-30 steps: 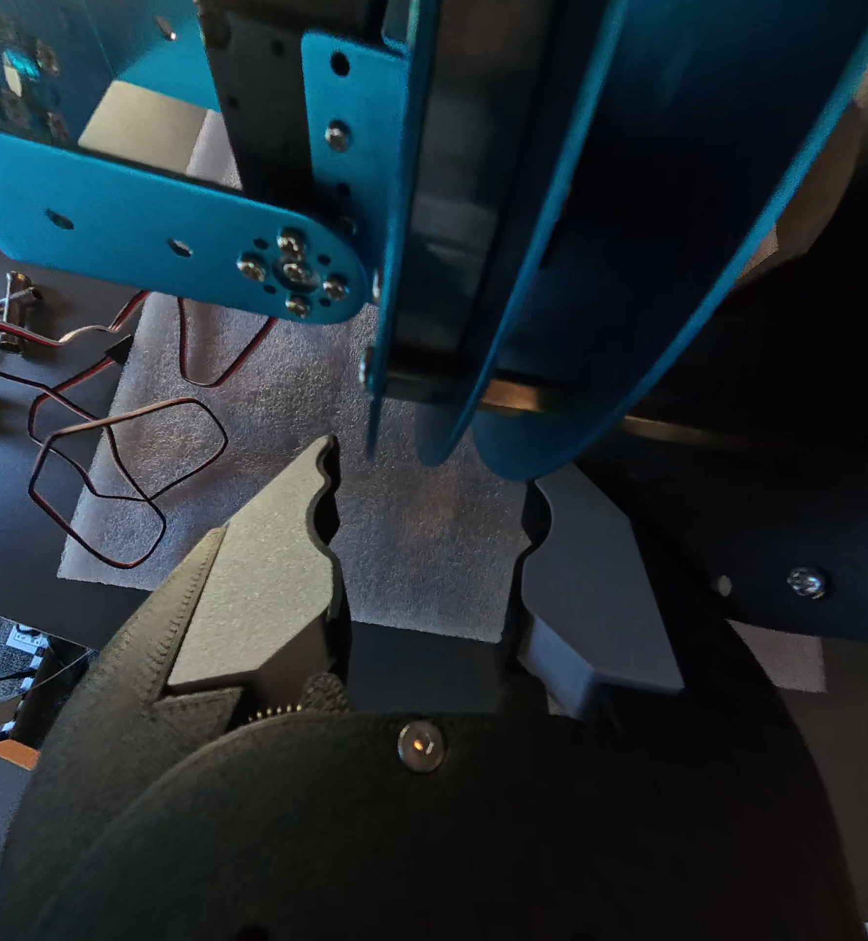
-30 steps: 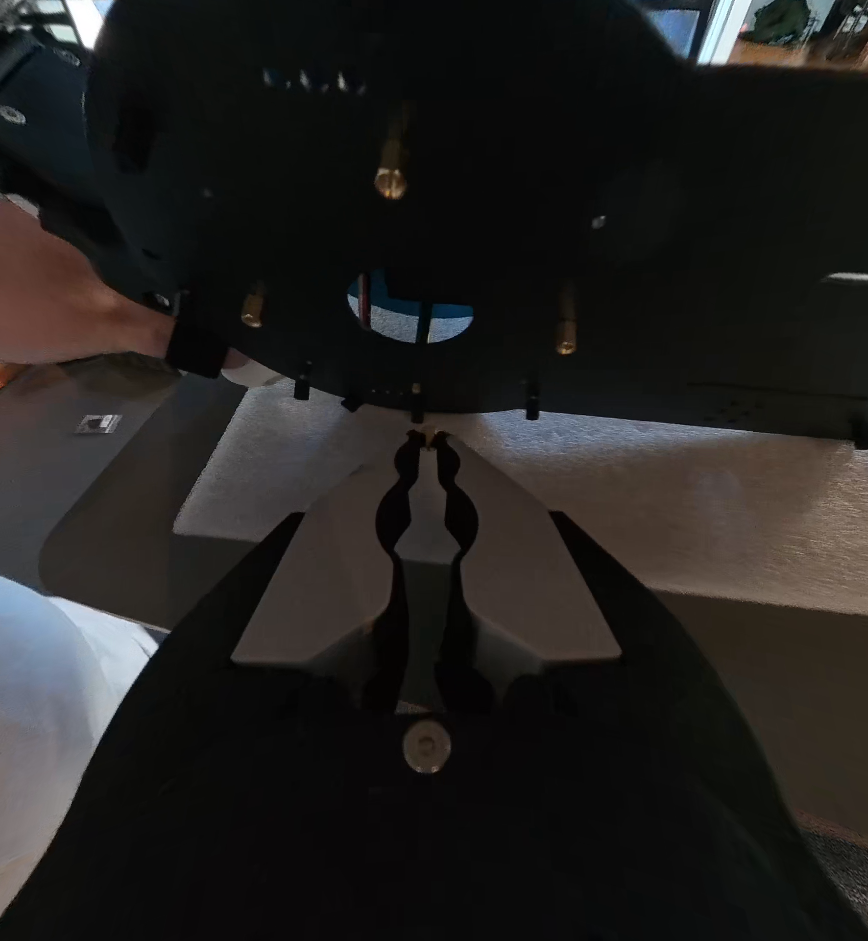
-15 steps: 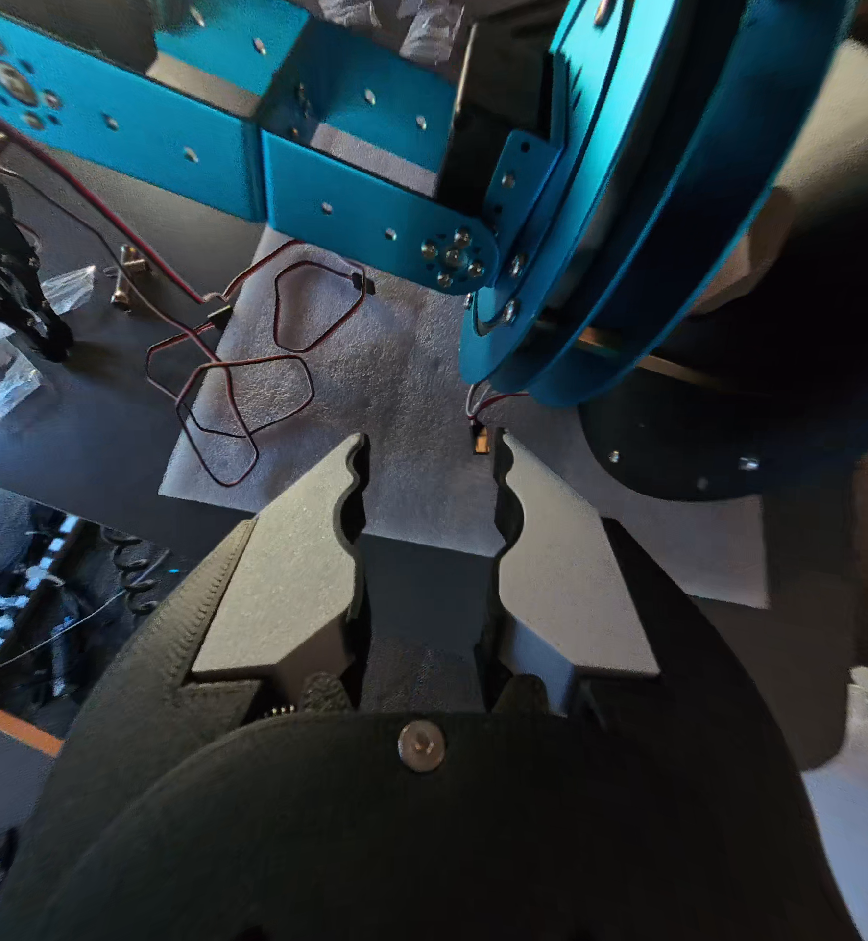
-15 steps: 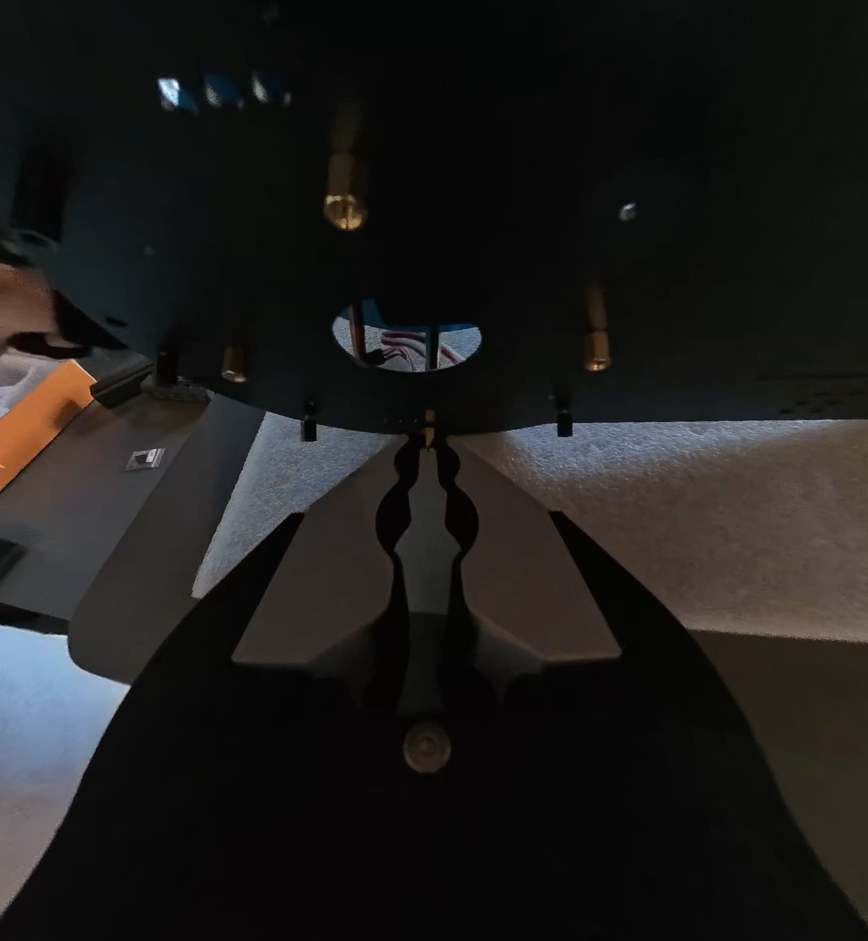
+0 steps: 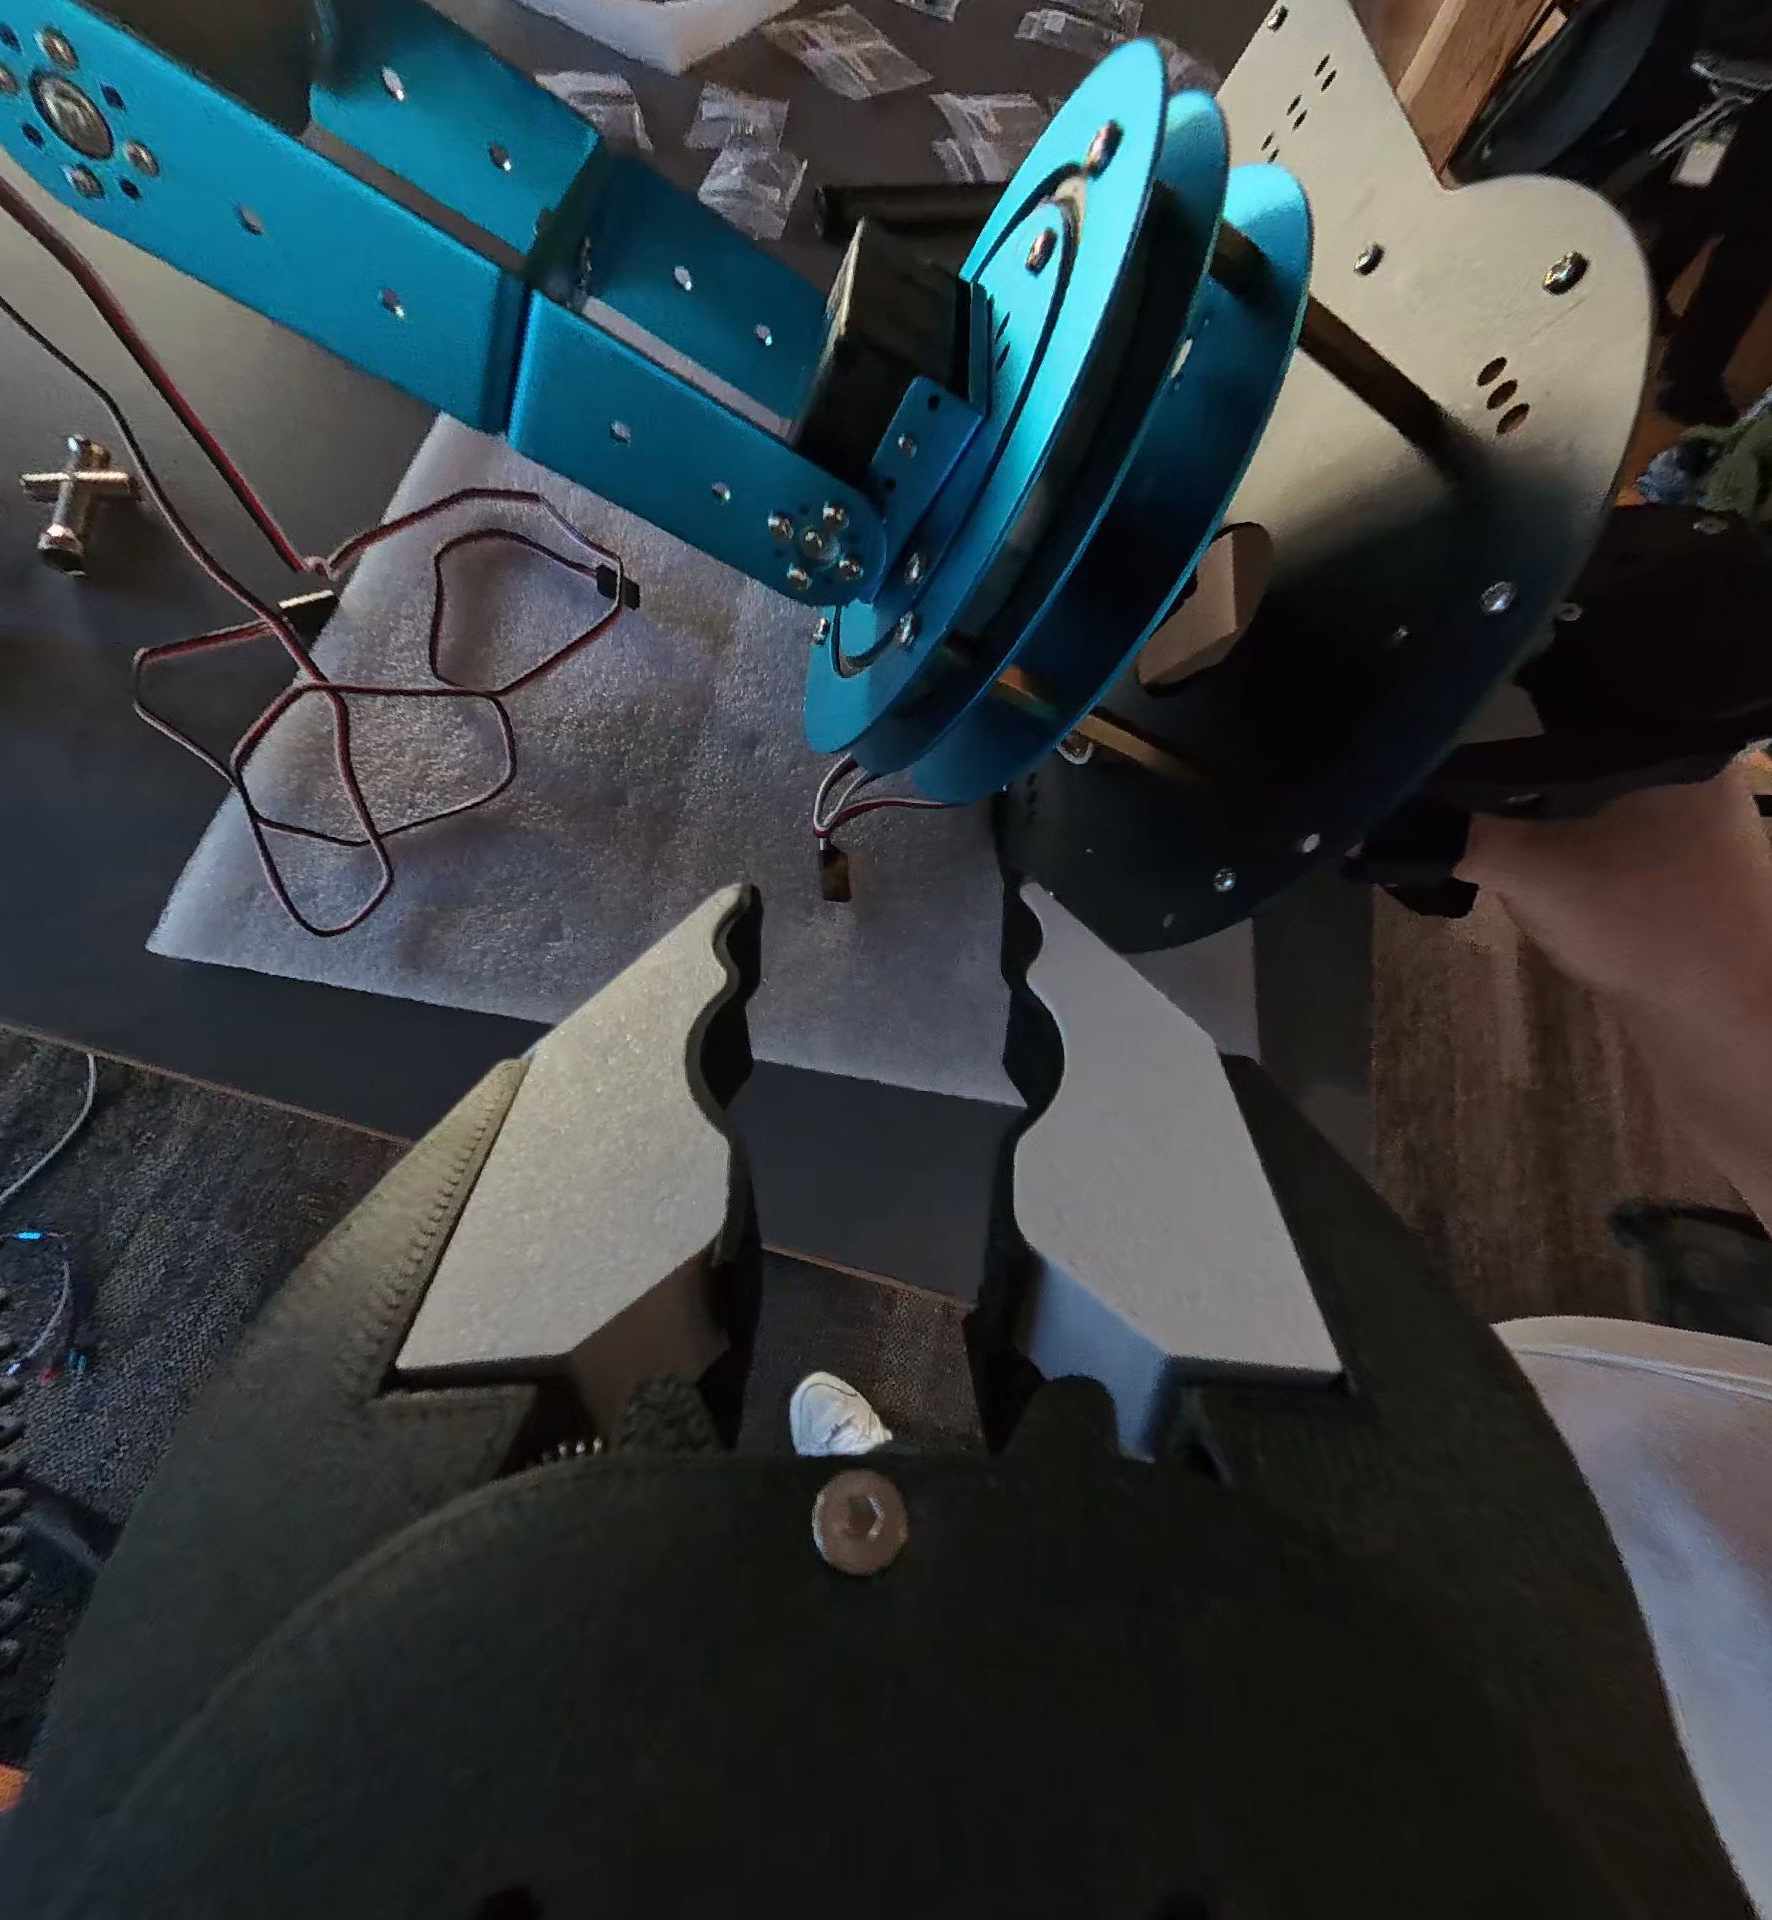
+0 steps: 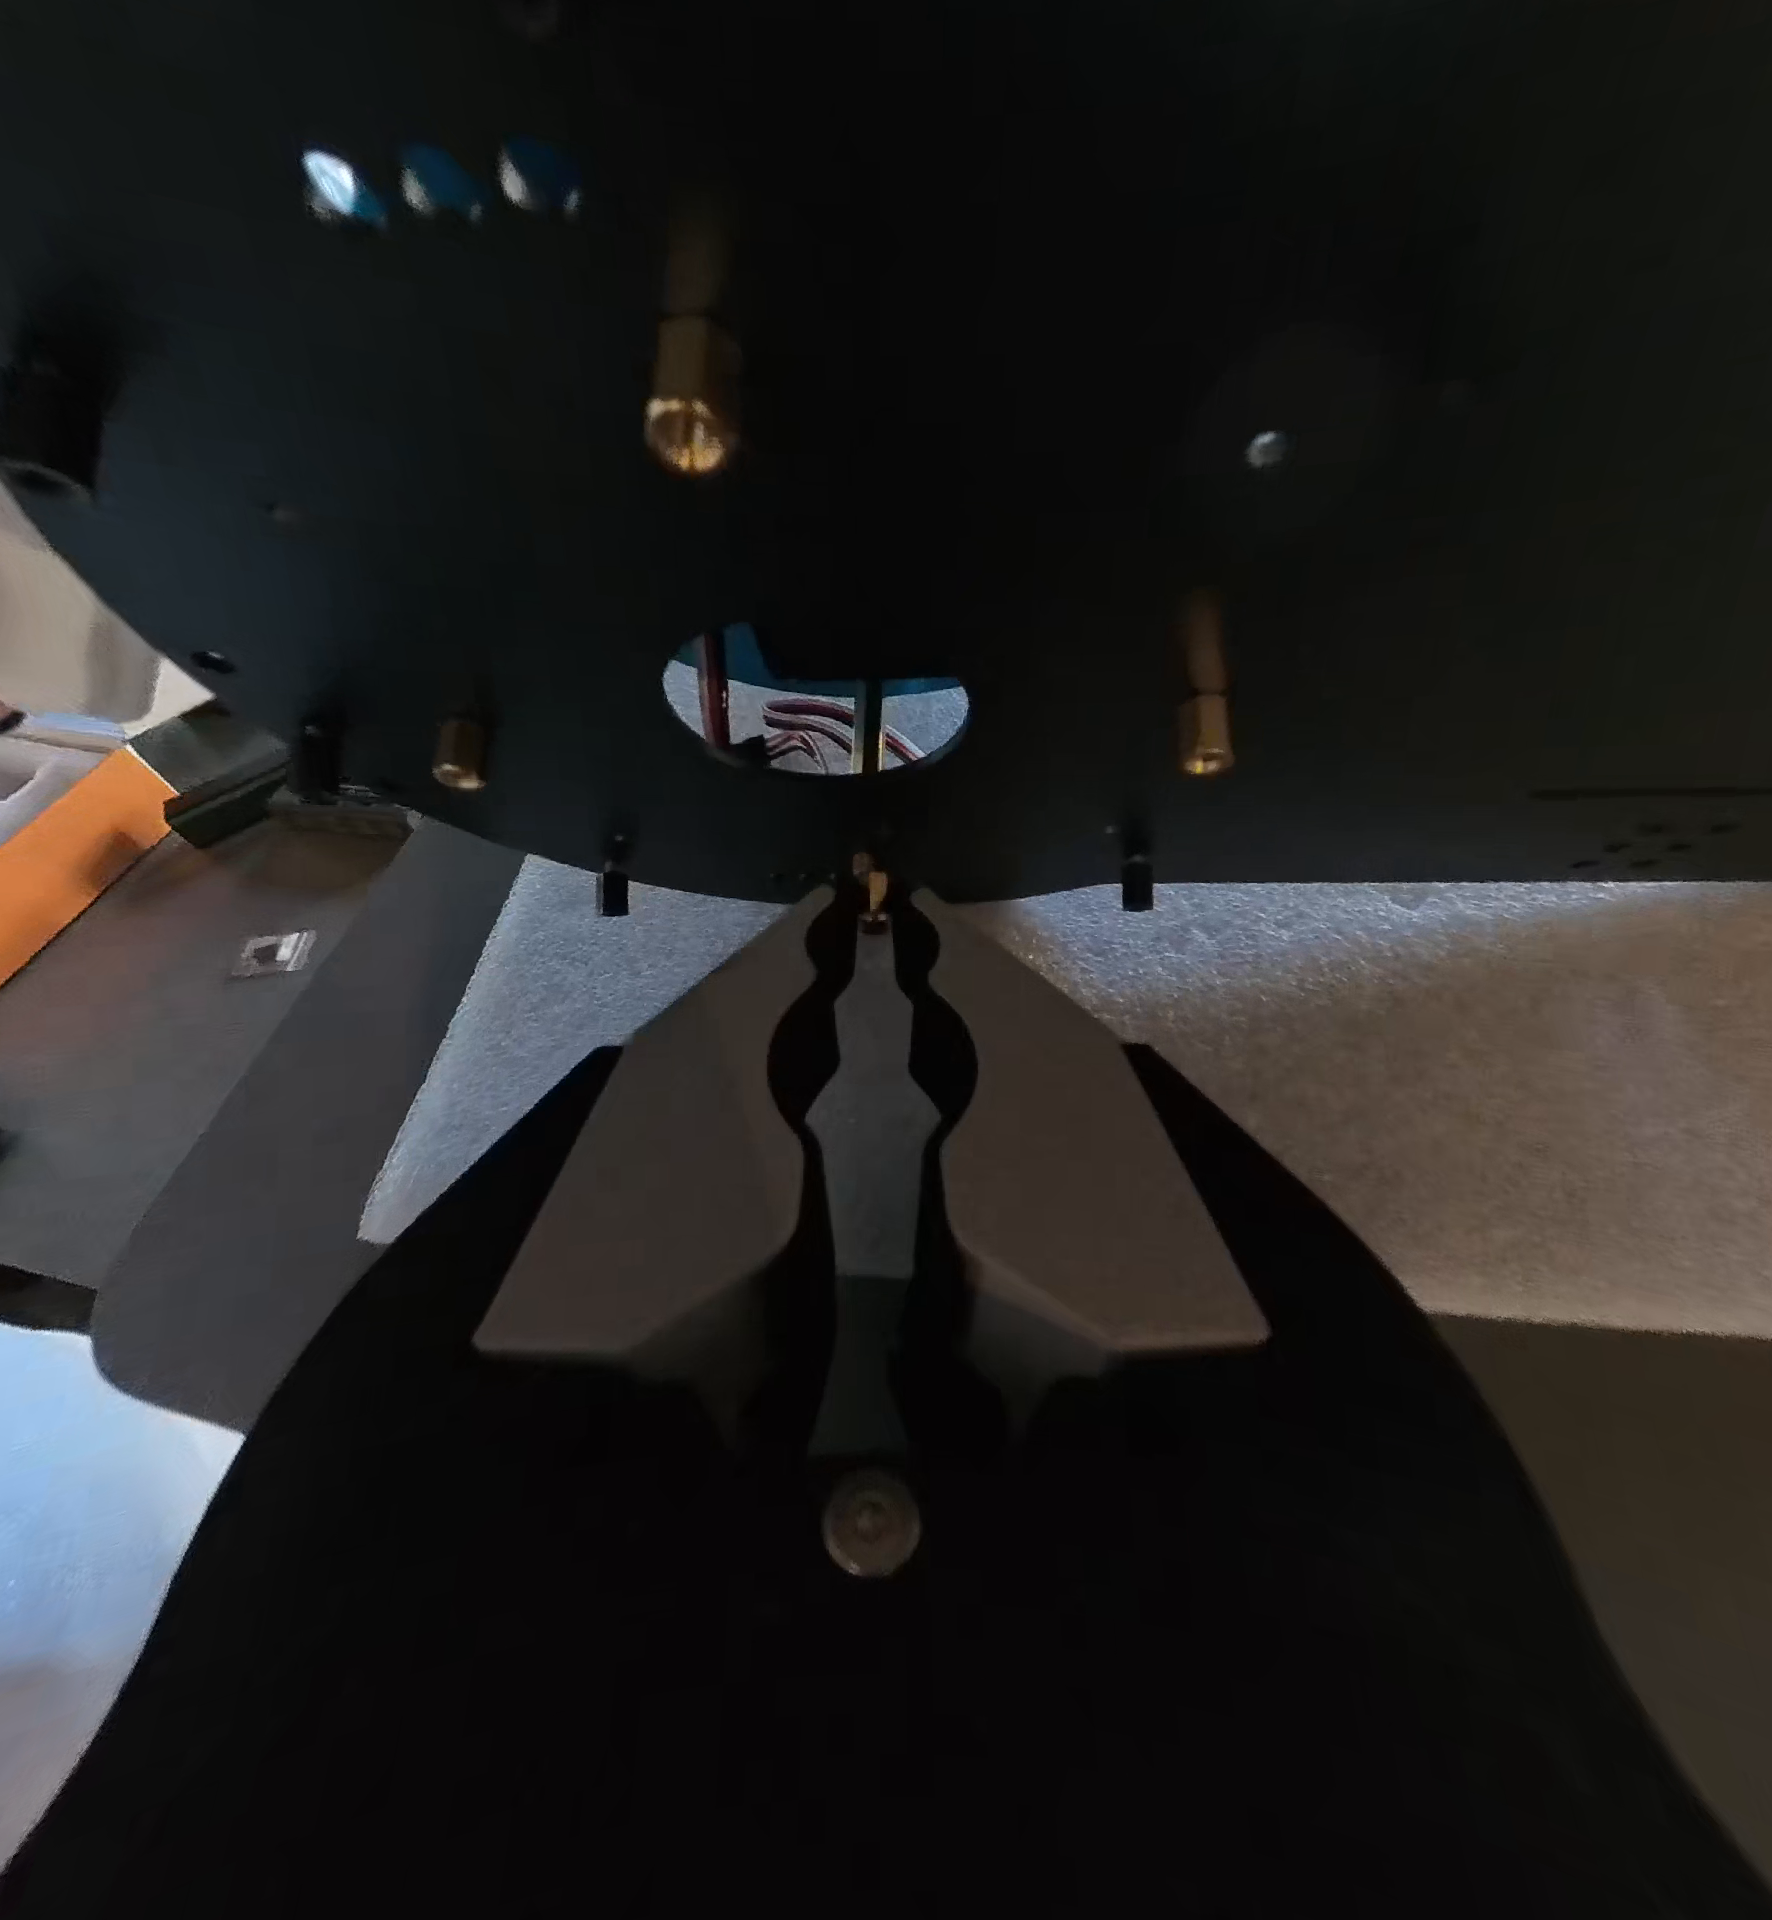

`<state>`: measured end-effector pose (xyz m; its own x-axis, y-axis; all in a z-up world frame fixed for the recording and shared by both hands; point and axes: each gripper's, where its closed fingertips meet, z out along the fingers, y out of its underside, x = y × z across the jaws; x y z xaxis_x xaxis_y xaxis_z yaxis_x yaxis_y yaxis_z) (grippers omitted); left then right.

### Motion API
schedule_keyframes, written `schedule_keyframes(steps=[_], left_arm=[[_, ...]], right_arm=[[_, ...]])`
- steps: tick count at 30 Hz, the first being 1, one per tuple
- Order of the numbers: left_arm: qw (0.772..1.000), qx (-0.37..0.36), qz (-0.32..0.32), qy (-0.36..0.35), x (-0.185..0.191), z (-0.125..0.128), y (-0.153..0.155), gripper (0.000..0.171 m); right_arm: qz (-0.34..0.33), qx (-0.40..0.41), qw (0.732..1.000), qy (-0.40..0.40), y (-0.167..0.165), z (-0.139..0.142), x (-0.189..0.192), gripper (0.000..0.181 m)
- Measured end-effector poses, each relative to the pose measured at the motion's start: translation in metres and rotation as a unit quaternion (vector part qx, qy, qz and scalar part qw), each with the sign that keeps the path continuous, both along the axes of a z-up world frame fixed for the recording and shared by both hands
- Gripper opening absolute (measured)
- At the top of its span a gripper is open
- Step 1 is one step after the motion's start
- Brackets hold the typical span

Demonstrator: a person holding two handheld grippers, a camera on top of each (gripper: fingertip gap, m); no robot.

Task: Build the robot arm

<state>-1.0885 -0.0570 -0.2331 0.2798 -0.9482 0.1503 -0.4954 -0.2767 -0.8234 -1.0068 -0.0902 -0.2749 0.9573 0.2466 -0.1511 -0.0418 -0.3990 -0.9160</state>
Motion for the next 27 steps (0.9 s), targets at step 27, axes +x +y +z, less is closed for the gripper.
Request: schedule_keyframes(steps=[27], left_arm=[[0.999,-0.02,-0.033,-0.001,0.0,-0.004,-0.011,0.042]], right_arm=[[-0.006,-0.013,0.999,0.041,0.002,0.001,-0.002,0.004]])
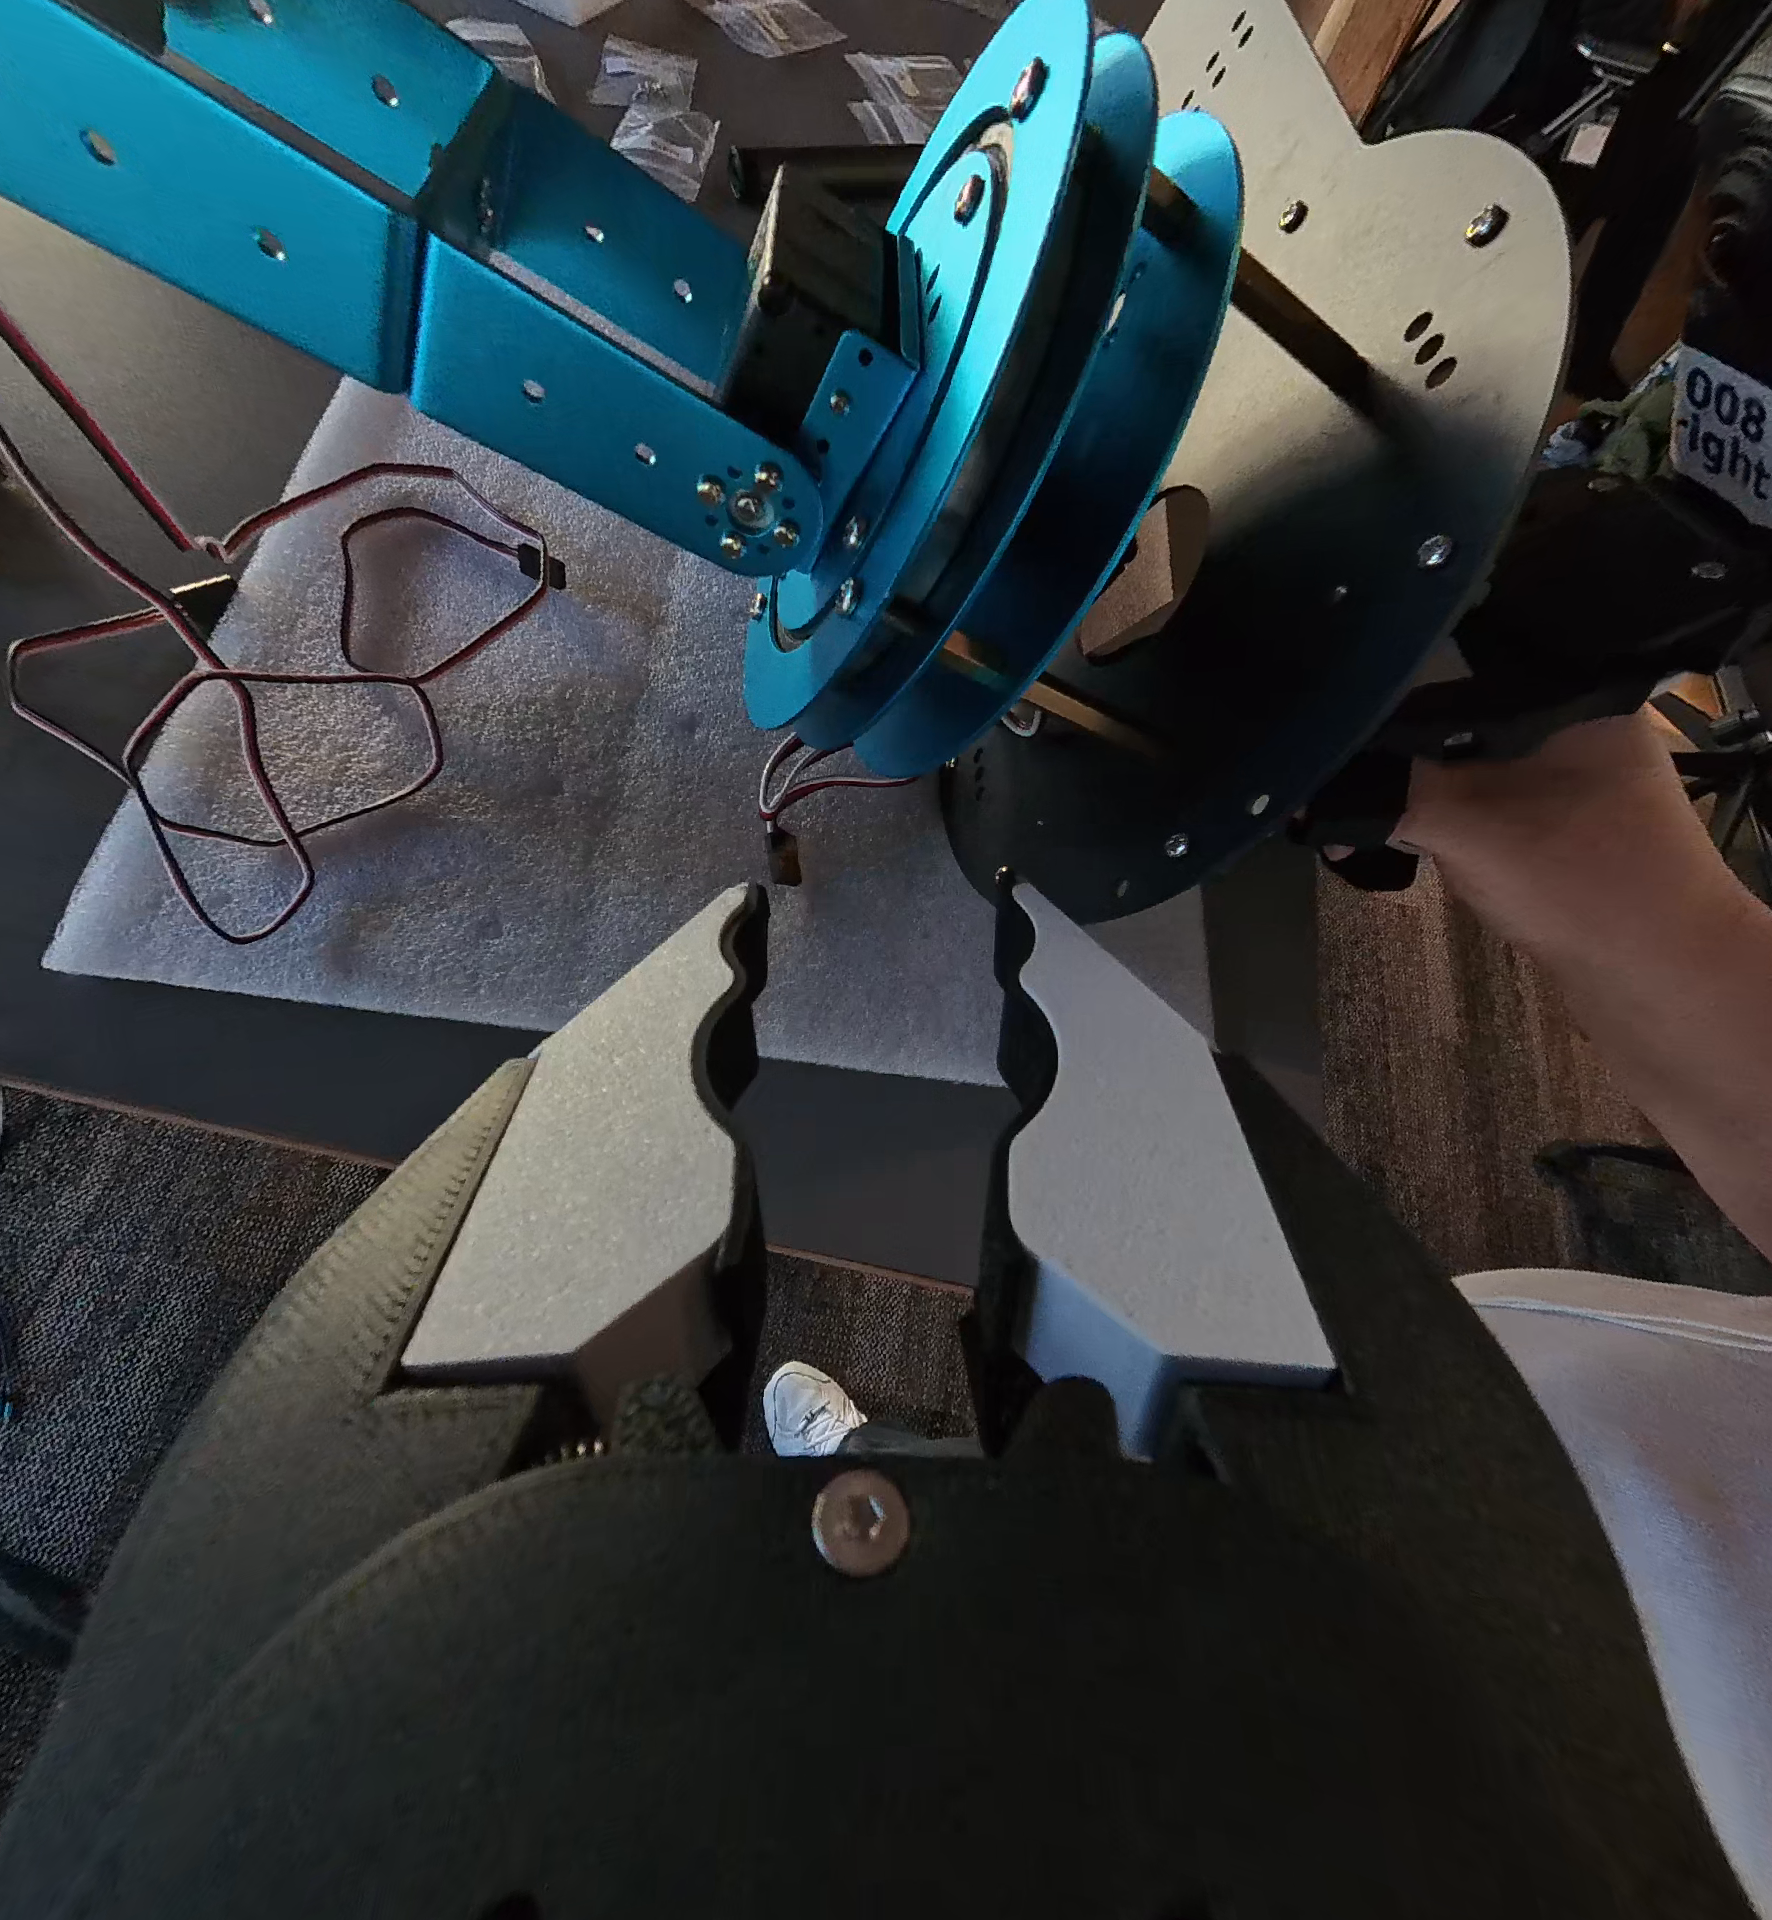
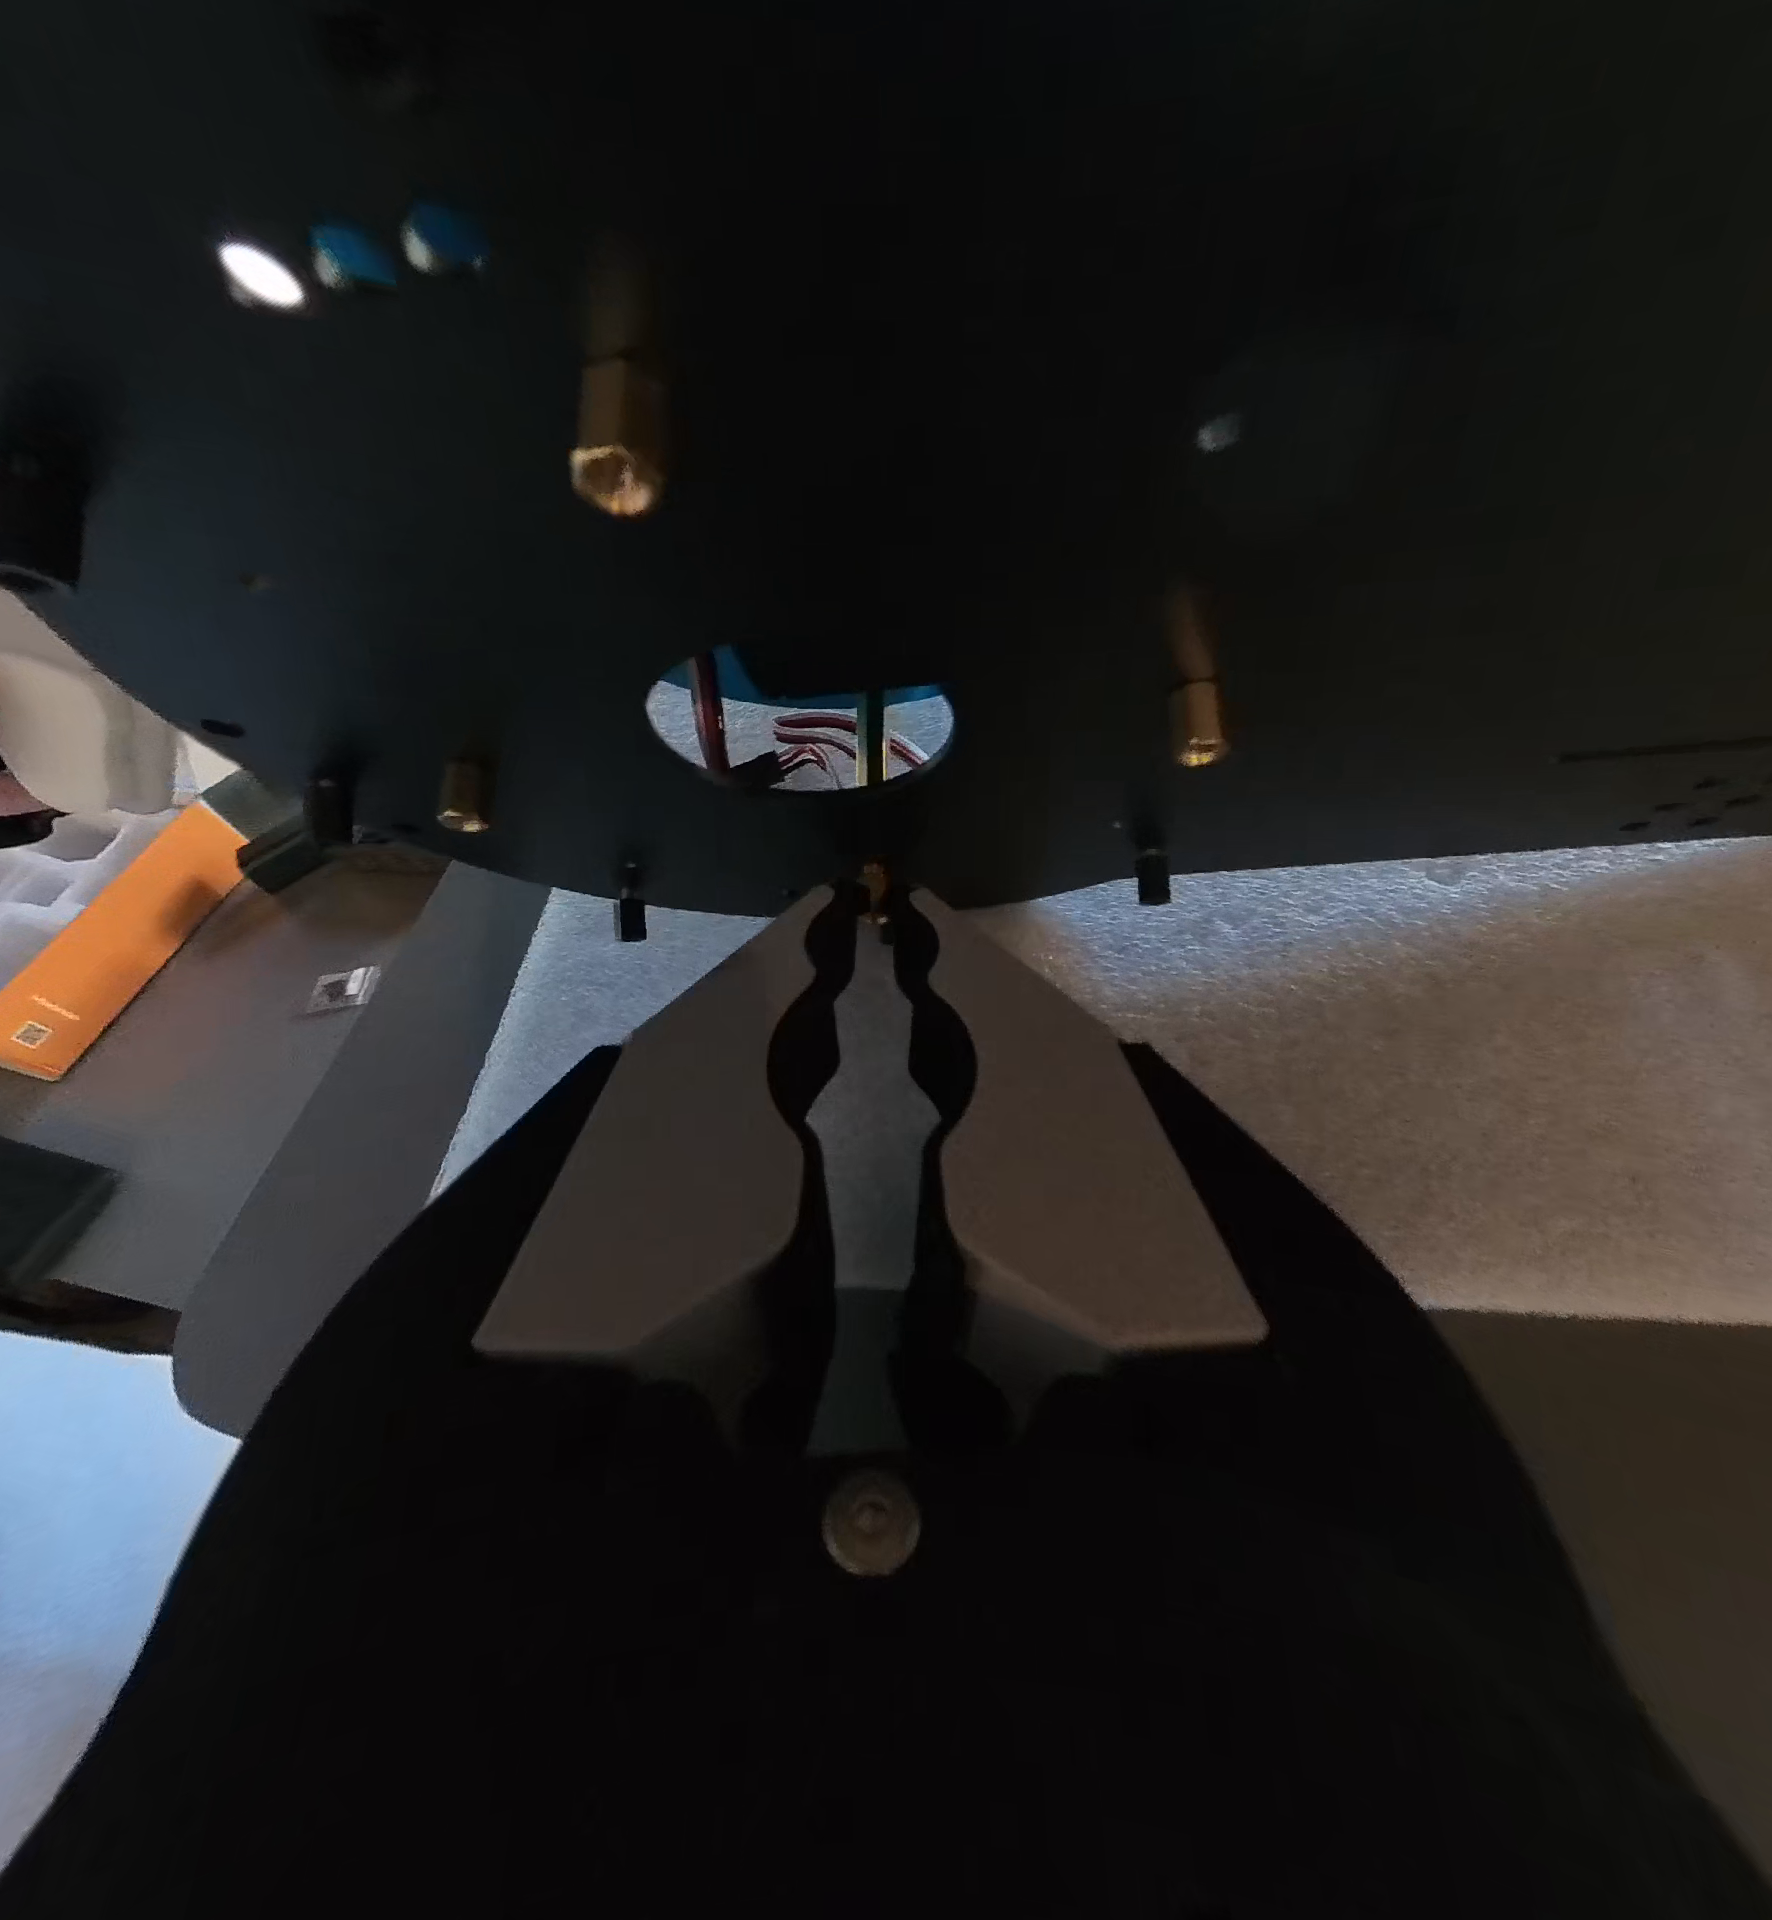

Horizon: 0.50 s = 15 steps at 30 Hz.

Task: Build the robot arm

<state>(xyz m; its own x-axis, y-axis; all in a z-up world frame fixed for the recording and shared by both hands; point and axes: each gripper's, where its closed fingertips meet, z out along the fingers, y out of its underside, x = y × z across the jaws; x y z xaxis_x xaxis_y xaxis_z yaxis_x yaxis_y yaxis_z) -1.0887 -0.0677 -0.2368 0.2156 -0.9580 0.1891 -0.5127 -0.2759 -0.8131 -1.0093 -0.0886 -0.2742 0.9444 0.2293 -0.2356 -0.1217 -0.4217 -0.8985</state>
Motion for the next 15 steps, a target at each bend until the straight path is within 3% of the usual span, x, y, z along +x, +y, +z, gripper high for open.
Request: schedule_keyframes(steps=[10,15], left_arm=[[1.0,-0.002,-0.005,-0.002,-0.0012,-0.0012,0.0004,0.042],[1.0,-0.005,-0.01,-0.004,-0.0017,-0.0025,0.0027,0.042]], right_arm=[[-0.012,-0.042,0.988,0.148,-0.0001,0.0002,0.0001,0.004],[-0.013,-0.048,0.984,0.172,0.0005,0.0008,0.0005,0.004]])
